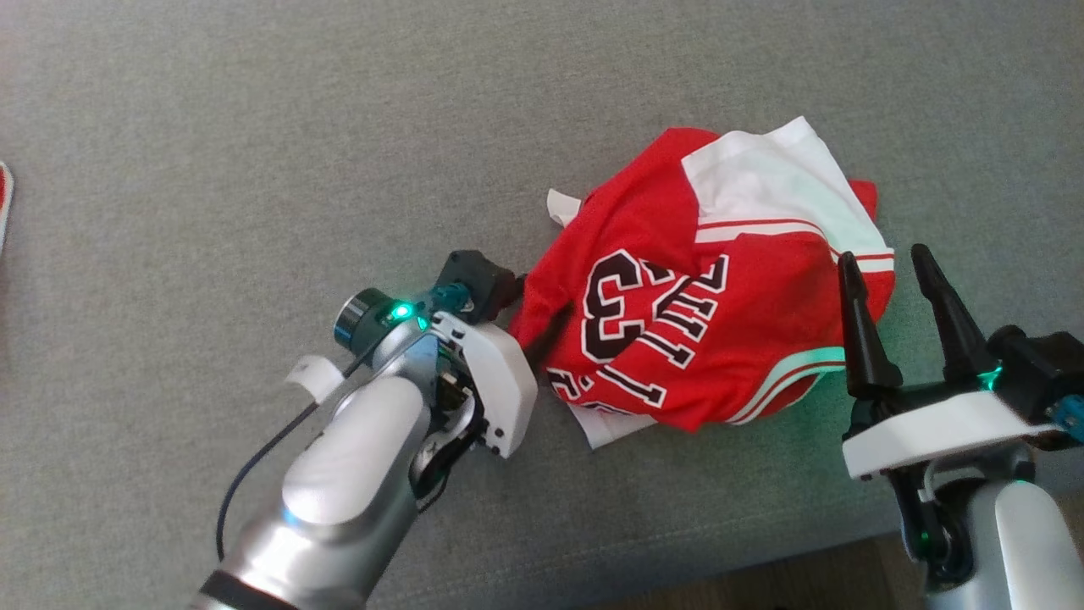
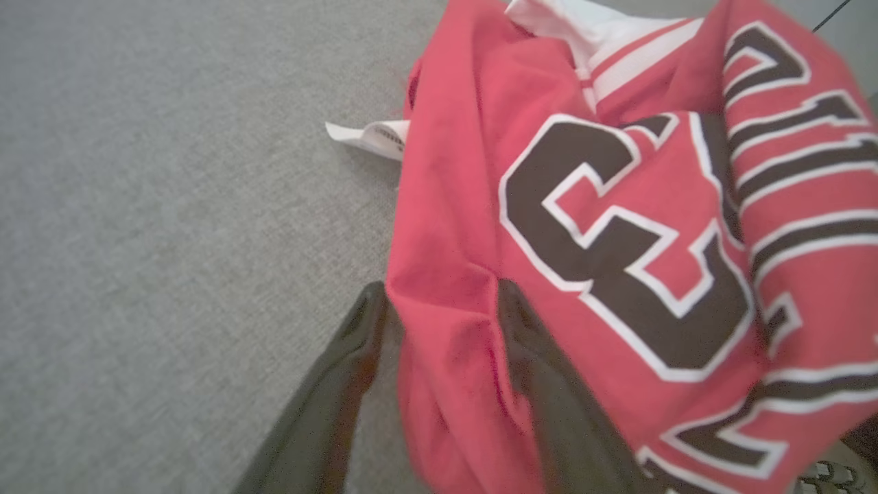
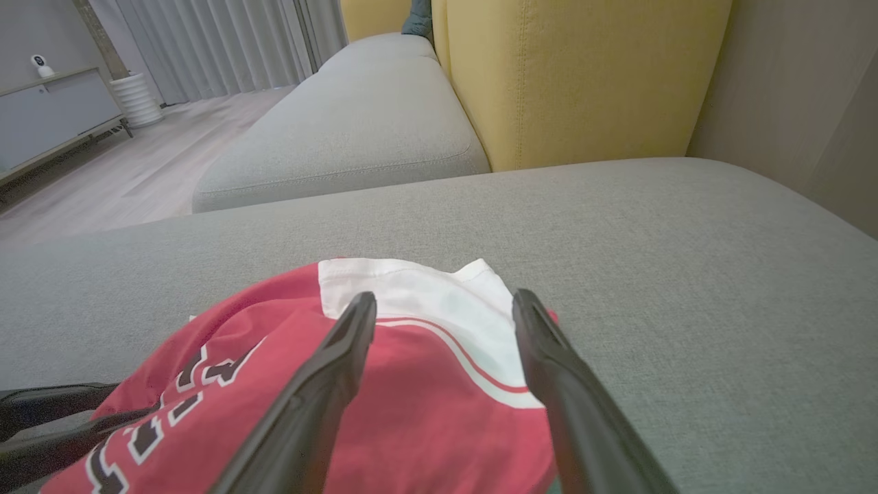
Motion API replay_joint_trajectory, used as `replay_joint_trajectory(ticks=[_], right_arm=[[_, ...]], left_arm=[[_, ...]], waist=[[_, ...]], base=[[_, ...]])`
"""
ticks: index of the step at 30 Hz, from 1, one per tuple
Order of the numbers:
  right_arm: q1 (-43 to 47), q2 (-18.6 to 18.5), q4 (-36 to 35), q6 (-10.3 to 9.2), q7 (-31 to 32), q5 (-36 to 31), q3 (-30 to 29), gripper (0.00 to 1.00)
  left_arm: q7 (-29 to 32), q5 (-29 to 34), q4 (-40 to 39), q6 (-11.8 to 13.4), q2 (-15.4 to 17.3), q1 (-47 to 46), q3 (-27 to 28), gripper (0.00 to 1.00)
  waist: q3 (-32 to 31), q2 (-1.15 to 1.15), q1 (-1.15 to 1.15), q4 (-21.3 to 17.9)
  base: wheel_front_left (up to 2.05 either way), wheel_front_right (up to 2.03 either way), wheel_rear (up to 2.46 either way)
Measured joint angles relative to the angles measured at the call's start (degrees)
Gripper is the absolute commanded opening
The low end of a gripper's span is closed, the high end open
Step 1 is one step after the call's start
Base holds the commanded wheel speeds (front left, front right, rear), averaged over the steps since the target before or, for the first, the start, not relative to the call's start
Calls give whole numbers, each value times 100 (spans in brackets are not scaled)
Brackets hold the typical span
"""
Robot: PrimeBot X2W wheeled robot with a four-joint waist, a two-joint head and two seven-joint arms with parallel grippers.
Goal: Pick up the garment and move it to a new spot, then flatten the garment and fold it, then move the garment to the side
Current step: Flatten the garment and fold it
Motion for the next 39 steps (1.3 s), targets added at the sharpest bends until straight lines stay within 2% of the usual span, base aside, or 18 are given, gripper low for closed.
replay_joint_trajectory(ticks=[1, 3, 9, 16, 17, 19, 22, 25, 29, 35, 36, 37, 39], right_arm=[[-1, 0, 8, 0, 0, 9, 0, 100], [-2, 0, 41, 0, -13, 55, -3, 100], [-1, 0, 76, 0, -23, 57, -111, 100], [12, 0, 91, 1, 11, 81, -227, 100], [12, 0, 91, 1, 11, 81, -227, 100], [19, 0, 69, 1, 64, 81, -252, 100], [25, 0, 59, 1, 119, 93, -247, 100], [24, 0, 42, 0, 164, 96, -236, 100], [23, 0, 42, 1, 214, 96, -212, 100], [20, 0, 43, 1, 223, 96, -210, 100], [20, 0, 44, 0, 240, 96, -213, 100], [20, 0, 45, 0, 271, 96, -212, 100], [21, 0, 45, 1, 272, 88, -215, 100]], left_arm=[[-49, 0, 22, 0, 10, -16, 0, 0], [-301, 19, 20, 49, 33, -79, 32, 0], [-1105, 322, -366, 544, 263, -303, 269, 0], [-1408, 546, -1484, 1085, 933, -272, 692, 0], [-1408, 546, -1484, 1085, 933, -272, 692, 0], [-1290, 638, -2117, 1257, 1250, -124, 823, 0], [-1010, 706, -2611, 1273, 1430, 199, 755, 0], [-721, 678, -2810, 1256, 1403, 642, 424, 0], [-516, 502, -2521, 1155, 1267, 1169, 40, 0], [-555, 266, -1772, 1063, 1024, 1402, -126, 0], [-661, 248, -1693, 1073, 995, 1402, -108, 30], [-767, 229, -1642, 1104, 969, 1402, -94, 100], [-1023, 192, -1602, 1148, 895, 1406, -59, 100]], waist=[[15, 0, 0, -17], [21, 0, 0, -26], [-78, 0, 0, 111], [-251, 0, 0, 452], [-251, 0, 0, 452], [-308, 0, 0, 628], [-353, 0, 0, 780], [-370, 0, 0, 873], [-352, 0, 0, 896], [-318, 0, 0, 882], [-319, 0, 0, 880], [-324, 0, 0, 879], [-339, 0, 0, 884]], base=[[0, 0, 0], [0, 0, 0], [0, 0, 0], [0, 0, 0], [0, 0, 0], [0, 0, 0], [0, 0, 0], [0, 0, 0], [0, 0, 0], [0, 0, 0], [0, 0, 0], [0, 0, 0], [0, 0, 0]])
